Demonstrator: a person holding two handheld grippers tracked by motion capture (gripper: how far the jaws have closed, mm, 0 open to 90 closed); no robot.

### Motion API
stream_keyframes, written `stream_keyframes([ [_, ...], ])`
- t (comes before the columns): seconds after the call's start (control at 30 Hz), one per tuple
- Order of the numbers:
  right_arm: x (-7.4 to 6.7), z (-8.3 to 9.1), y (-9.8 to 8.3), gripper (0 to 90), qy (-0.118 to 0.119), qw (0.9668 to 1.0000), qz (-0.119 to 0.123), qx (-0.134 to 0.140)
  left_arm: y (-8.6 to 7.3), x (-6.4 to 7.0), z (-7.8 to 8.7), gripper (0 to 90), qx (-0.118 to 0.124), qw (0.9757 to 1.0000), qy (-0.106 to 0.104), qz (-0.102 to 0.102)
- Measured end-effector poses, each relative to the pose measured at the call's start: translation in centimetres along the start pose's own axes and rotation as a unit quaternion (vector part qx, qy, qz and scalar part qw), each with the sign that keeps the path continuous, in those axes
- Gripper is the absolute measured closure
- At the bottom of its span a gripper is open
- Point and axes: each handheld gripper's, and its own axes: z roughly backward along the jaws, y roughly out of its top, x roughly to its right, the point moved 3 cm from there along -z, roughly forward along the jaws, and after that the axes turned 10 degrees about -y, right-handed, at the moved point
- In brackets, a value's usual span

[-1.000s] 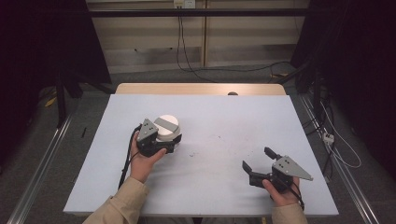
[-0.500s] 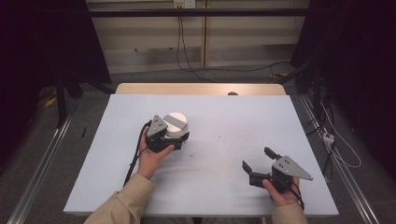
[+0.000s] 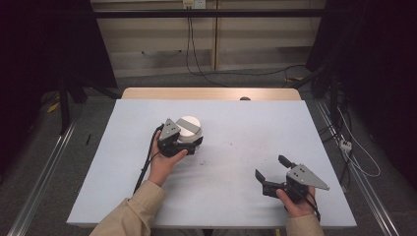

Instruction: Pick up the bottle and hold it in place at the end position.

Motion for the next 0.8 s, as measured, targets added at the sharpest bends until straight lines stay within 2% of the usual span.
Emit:
stream_keyframes([
  [0.2,0.0,0.0,0.0,4.4,0.0,1.0,-0.001,0.0,0.6,0.1,-0.8,18.4,0.0,1.0,-0.006,-0.003],
  [0.33,0.1,0.0,-0.1,4.4,-0.002,1.0,-0.001,-0.001,0.7,0.1,-1.2,18.4,0.006,0.9999,-0.011,0.003],
  [0.8,0.1,0.0,-0.1,4.4,-0.002,1.0,-0.001,-0.001,1.5,0.0,-2.8,18.4,0.002,0.9998,-0.021,-0.004],
])
